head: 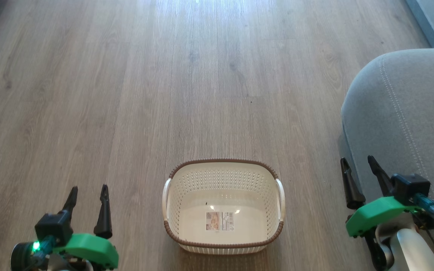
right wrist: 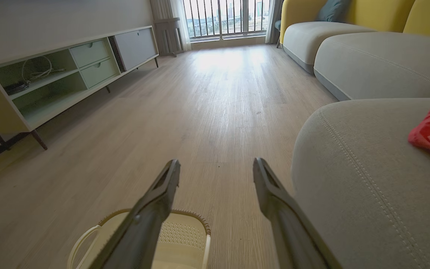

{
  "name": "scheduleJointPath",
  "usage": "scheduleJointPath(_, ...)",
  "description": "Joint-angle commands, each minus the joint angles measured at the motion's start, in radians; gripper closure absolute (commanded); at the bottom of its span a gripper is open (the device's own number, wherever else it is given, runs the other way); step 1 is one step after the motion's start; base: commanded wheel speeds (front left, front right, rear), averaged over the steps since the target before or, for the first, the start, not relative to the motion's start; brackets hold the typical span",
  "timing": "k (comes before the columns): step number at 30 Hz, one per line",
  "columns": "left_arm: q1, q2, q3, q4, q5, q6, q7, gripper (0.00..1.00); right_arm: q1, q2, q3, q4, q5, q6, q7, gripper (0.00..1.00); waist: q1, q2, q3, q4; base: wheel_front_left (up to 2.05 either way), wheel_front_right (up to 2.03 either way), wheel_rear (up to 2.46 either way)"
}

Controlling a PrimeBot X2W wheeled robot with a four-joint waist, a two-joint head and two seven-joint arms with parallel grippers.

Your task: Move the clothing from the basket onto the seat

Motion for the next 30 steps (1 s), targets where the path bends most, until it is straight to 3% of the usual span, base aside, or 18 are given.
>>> scheduleJointPath(1, -0.023, 0.001, 0.039, -0.037, 0.012, -0.006, -0.01, 0.0, -0.021, 0.003, 0.017, -0.028, -0.006, 0.0, -0.009, 0.0, 0.0001, 0.0, 0.002, 0.0, 0.0, 0.0, 0.0)
scheduleJointPath(9, -0.03, 0.0, 0.035, -0.045, -0.003, -0.019, -0.01, 0.0, -0.024, 0.005, 0.013, -0.033, -0.009, 0.0, -0.009, 0.0, 0.0001, 0.0, 0.007, 0.001, 0.0, 0.0, 0.0)
scheduleJointPath(10, 0.0, -0.001, 0.001, -0.006, -0.007, -0.02, 0.0, 1.0, 0.0, 0.003, -0.006, -0.001, -0.001, 0.0, 0.0, 1.0, 0.0001, 0.0, 0.007, 0.001, 0.0, 0.0, 0.0)
scheduleJointPath(15, 0.018, -0.005, -0.004, 0.067, -0.018, -0.021, 0.009, 1.0, 0.029, 0.012, -0.005, 0.064, 0.007, 0.0, 0.005, 1.0, 0.0001, 0.0, 0.007, 0.0, 0.0, 0.0, 0.0)
scheduleJointPath(30, 0.0, -0.005, 0.005, 0.059, -0.195, -0.029, 0.053, 1.0, 0.031, 0.019, -0.02, 0.029, 0.173, 0.0, 0.049, 1.0, 0.0001, 0.0, 0.009, -0.002, 0.0, 0.0, 0.0)
